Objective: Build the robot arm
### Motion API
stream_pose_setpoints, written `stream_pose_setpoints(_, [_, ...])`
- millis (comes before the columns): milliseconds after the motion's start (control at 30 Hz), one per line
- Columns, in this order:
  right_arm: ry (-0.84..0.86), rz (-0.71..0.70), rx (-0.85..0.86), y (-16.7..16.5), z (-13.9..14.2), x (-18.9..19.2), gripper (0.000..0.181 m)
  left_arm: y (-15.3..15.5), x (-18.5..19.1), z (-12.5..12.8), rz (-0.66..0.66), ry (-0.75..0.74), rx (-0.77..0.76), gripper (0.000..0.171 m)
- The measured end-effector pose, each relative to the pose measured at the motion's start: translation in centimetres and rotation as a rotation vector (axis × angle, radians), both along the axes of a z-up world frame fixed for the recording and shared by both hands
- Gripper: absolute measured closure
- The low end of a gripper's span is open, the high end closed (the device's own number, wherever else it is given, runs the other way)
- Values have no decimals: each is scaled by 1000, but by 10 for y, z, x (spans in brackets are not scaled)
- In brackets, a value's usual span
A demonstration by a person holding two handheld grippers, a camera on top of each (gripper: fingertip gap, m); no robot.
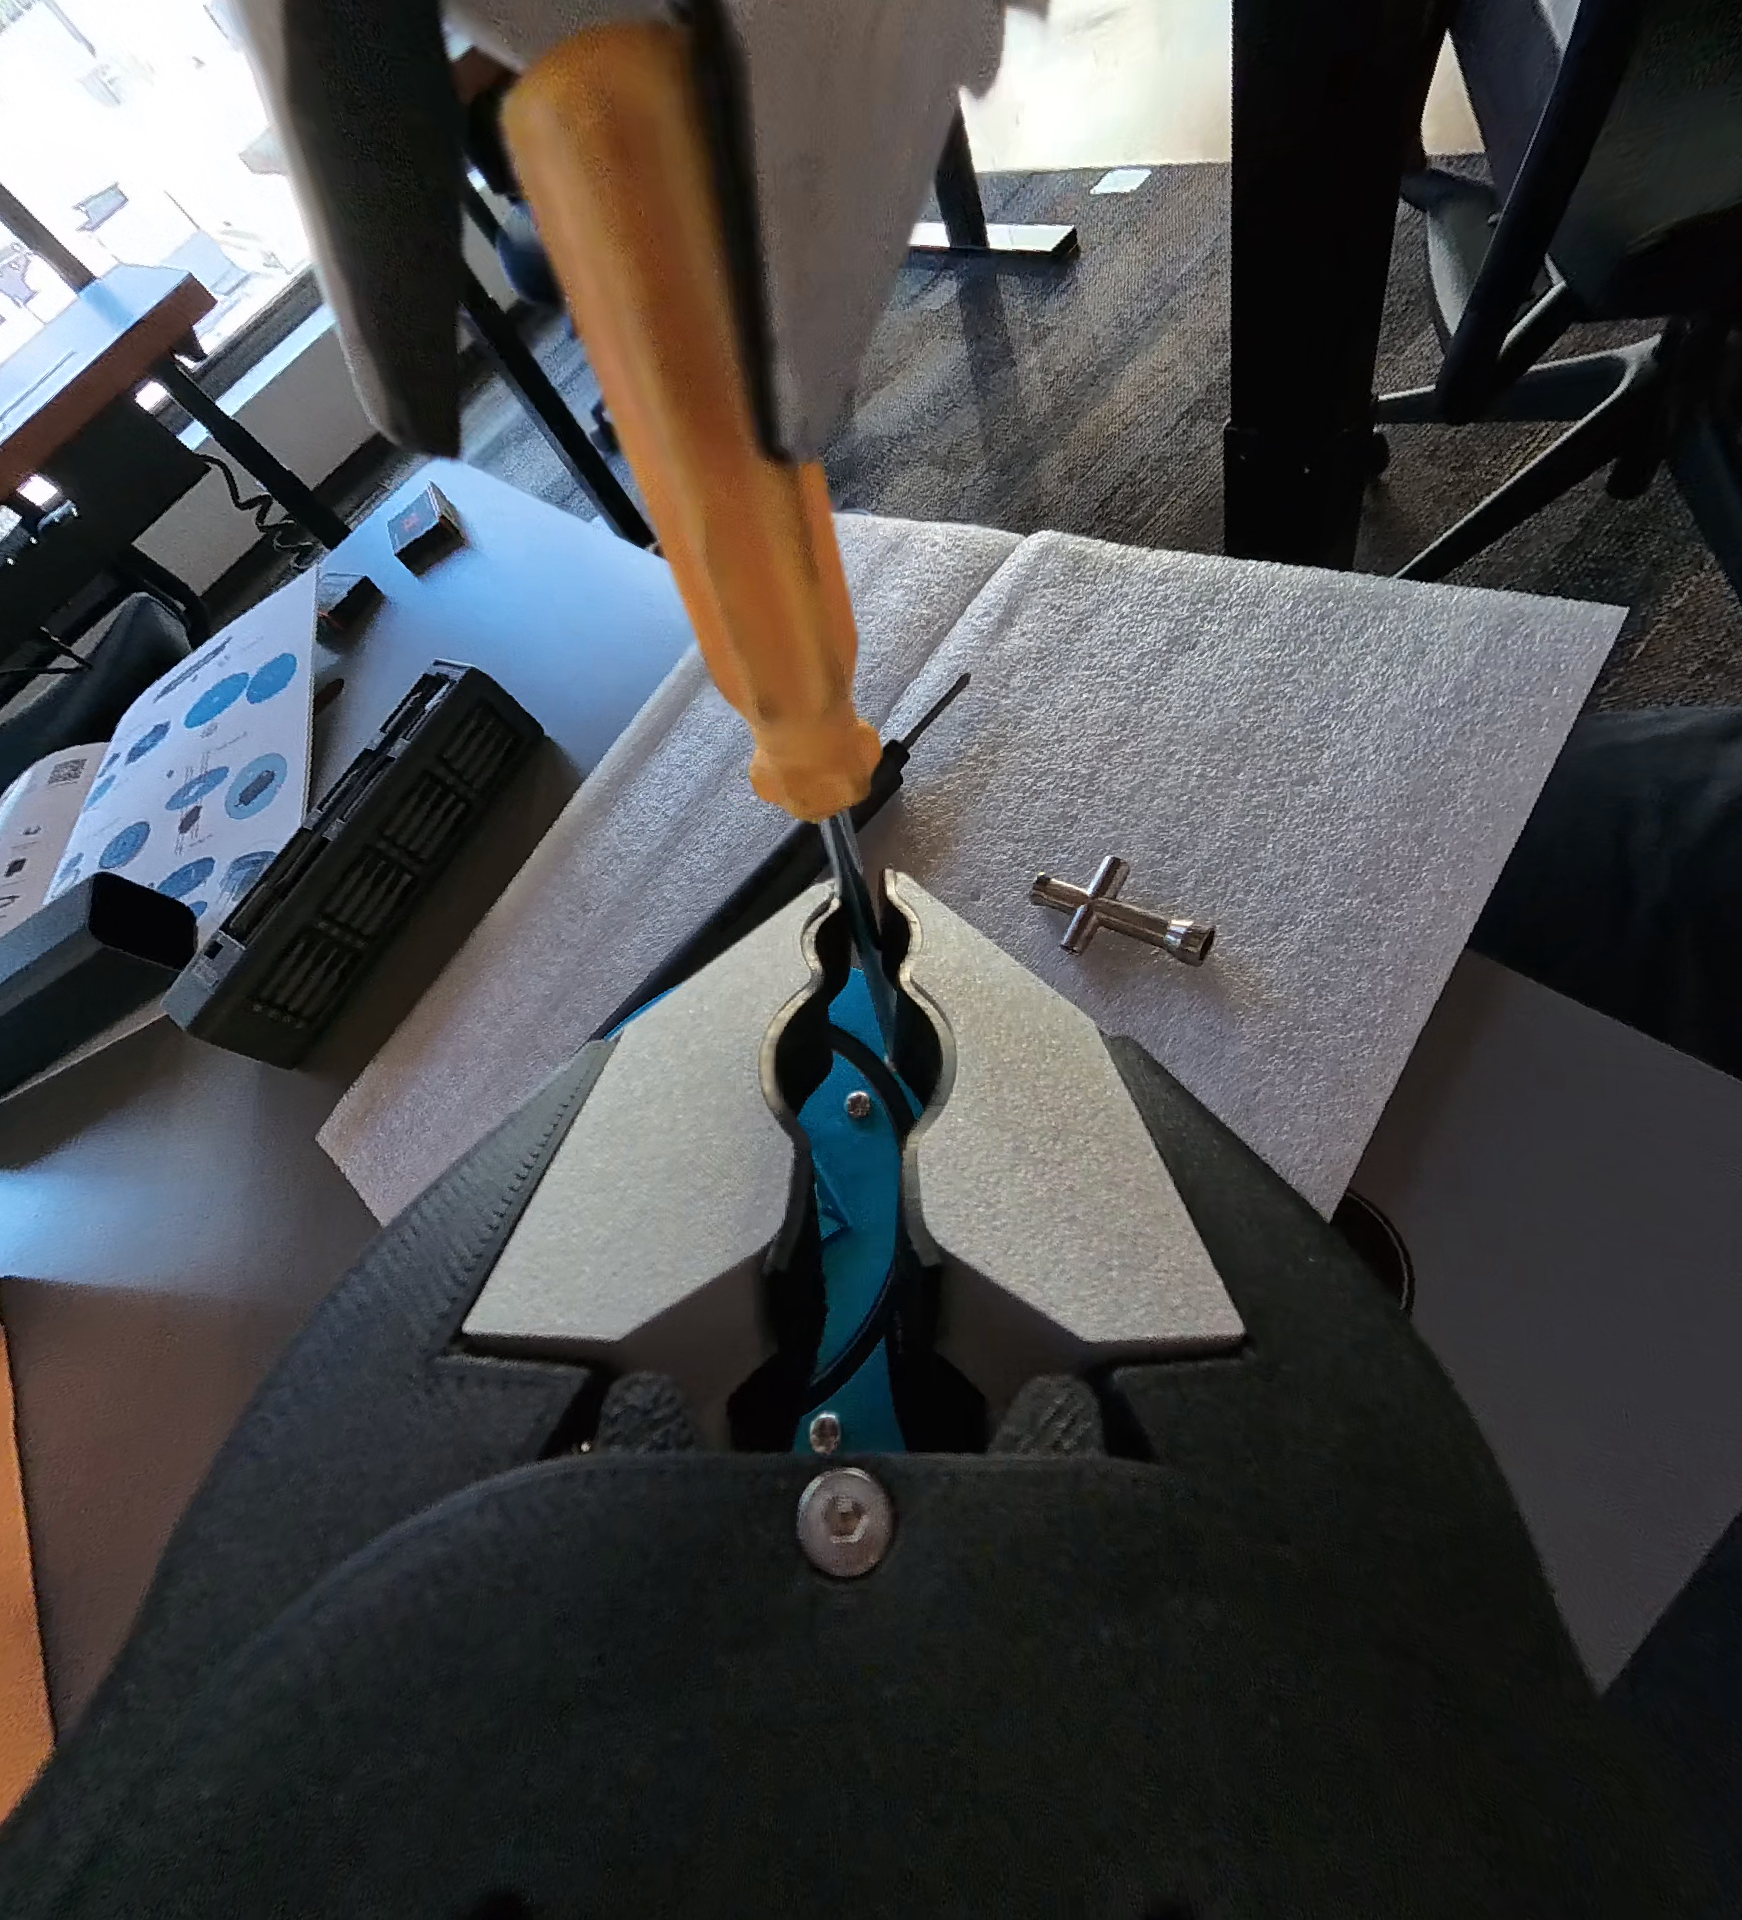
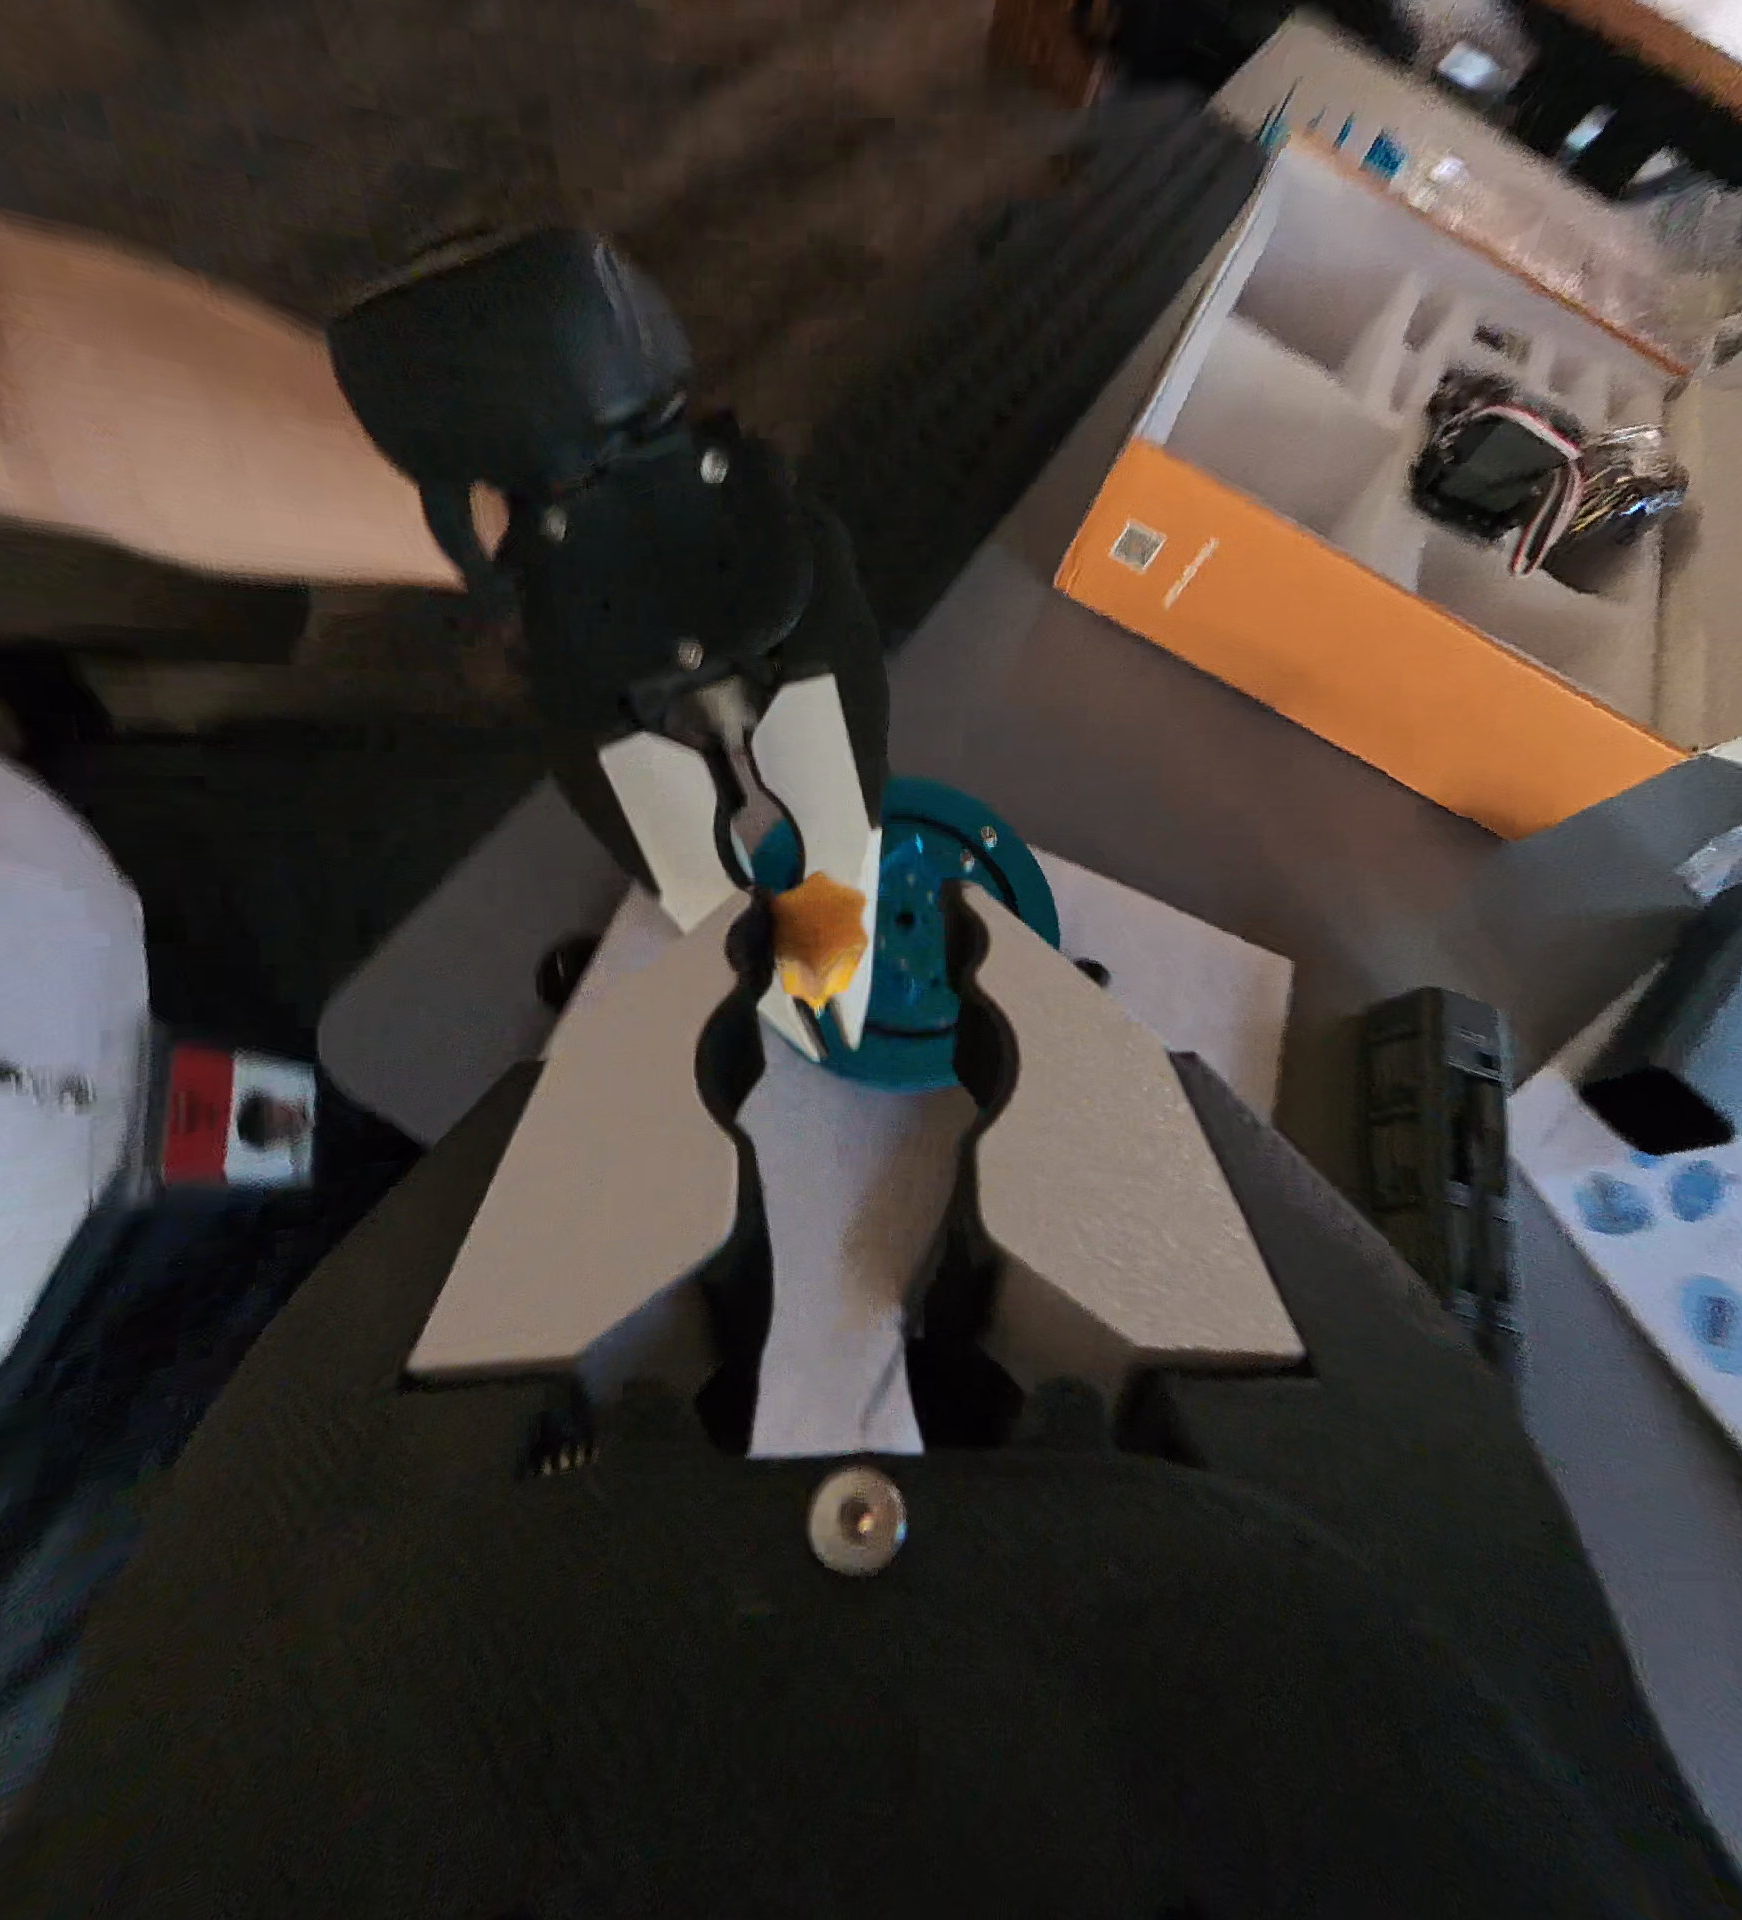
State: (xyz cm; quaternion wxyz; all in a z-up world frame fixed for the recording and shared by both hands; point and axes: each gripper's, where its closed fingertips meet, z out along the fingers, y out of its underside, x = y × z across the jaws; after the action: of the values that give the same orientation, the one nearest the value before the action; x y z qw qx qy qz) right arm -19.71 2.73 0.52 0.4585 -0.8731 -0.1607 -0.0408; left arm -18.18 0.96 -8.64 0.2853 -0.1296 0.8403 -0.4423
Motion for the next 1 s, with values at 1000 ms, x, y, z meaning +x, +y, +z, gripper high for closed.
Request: stream_pose_setpoints(1000, [-94, 76, -505, 1, -3, 3, 165, 23, -8, -34, 146, -46, 169, 171])
